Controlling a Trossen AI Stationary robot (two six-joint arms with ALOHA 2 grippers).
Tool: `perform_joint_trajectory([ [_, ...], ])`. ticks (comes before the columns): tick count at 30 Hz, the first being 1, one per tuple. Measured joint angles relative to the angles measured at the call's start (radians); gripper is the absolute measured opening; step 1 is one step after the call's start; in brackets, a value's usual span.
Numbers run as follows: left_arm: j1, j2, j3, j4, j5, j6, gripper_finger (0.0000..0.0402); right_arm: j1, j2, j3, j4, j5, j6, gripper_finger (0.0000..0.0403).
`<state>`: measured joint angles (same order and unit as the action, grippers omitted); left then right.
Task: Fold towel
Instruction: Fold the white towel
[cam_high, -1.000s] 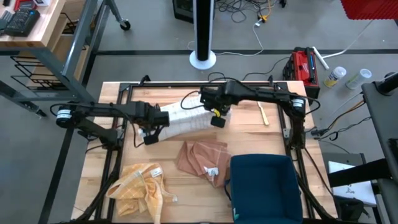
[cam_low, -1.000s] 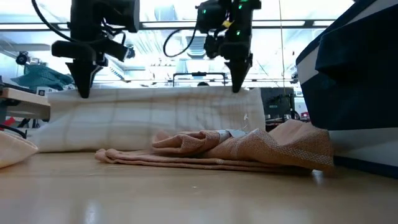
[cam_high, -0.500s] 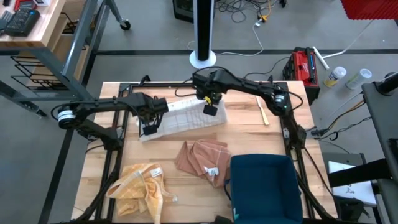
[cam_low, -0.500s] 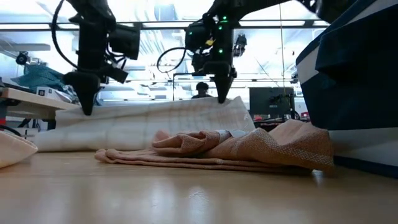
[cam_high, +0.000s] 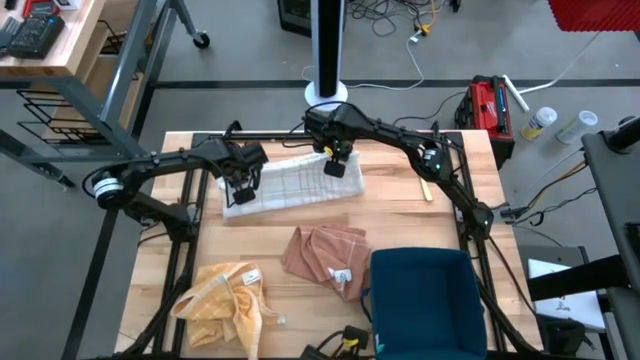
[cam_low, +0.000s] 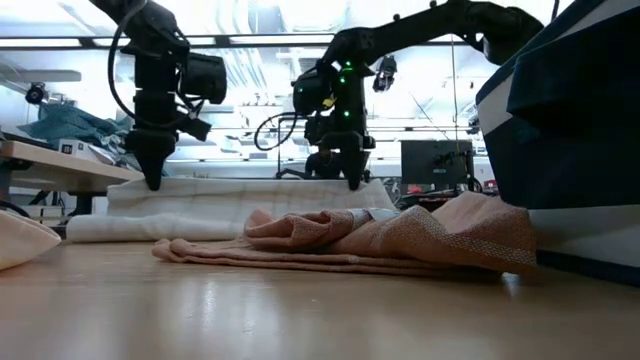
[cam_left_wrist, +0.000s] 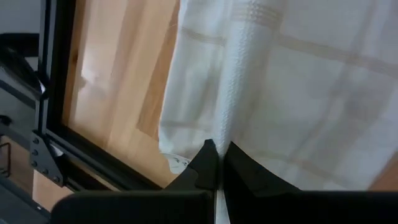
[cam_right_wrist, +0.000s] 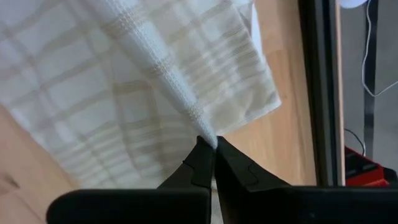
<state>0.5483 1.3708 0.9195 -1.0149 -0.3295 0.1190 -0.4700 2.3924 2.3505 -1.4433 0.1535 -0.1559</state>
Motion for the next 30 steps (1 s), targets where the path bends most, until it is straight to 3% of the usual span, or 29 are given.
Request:
perform_joint_trajectory([
  [16, 0.096, 0.002, 0.0, 0.11, -0.003, 0.012, 0.0002, -0.013, -0.003, 0.005, 0.097, 0.057, -0.026, 0.0],
  [22, 0.141, 0.057, -0.013, 0.164, -0.004, -0.005, 0.0007, -0.027, -0.003, 0.005, 0.155, 0.061, -0.022, 0.0002],
  [30, 0.183, 0.179, -0.019, 0.212, -0.049, 0.011, 0.0072, -0.026, -0.003, 0.005, 0.17, 0.124, -0.012, 0.008],
])
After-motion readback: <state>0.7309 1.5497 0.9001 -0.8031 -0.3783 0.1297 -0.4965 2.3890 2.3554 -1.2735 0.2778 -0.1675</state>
